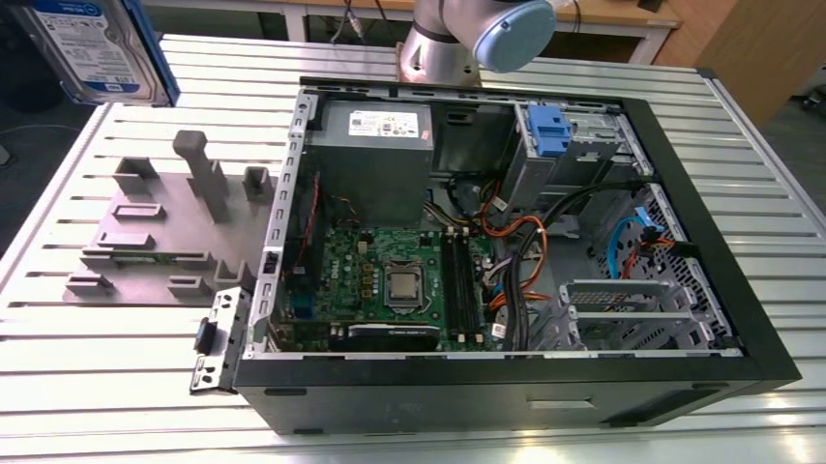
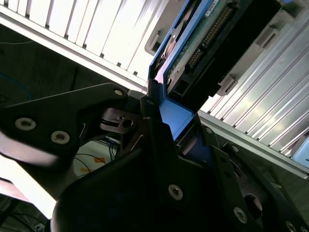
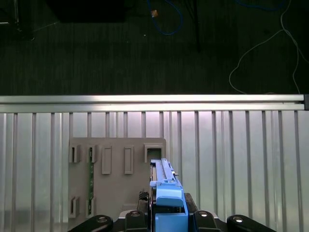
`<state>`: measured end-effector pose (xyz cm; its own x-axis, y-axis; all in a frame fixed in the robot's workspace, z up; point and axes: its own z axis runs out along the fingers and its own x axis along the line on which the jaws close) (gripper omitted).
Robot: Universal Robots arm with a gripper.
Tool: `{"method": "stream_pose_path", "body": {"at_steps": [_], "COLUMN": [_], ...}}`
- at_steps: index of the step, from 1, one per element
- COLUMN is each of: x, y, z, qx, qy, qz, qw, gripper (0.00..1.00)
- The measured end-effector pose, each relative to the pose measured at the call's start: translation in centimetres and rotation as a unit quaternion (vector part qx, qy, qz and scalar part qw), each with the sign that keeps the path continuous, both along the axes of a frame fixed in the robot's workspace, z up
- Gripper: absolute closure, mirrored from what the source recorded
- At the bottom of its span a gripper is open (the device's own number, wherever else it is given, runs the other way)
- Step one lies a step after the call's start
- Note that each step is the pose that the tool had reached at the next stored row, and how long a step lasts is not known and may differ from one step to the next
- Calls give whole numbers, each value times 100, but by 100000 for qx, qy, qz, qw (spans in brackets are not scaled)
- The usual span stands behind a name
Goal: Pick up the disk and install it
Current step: 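Pick up the disk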
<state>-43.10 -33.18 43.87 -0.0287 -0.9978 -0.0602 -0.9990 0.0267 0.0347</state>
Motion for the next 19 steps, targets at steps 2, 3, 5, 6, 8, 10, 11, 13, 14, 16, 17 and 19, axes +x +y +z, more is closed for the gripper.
{"method": "stream_pose_path", "body": {"at_steps": [2, 3, 5, 6, 8, 10, 11, 13, 14, 16, 17, 19], "x": [0, 0, 0, 0, 0, 0, 0, 0, 0, 0, 0, 0], "y": [0, 0, 0, 0, 0, 0, 0, 0, 0, 0, 0, 0], "z": [7, 10, 16, 19, 27, 33, 37, 43, 46, 53, 57, 63], "qx": [2, 1, 2, 3, 1, 1, 0, 1, 2, 2, 1, 1], "qy": [-2, -3, -5, -7, -3, -8, -3, -4, -4, -4, -1, -6], "qz": [-1, 0, 1, 0, 1, 0, 2, 1, 2, 2, 0, 1], "qw": [100000, 100000, 100000, 100000, 100000, 100000, 100000, 100000, 100000, 100000, 100000, 100000], "gripper": [64, 64, 64, 64, 64, 64, 64, 64, 64, 64, 64, 64]}}
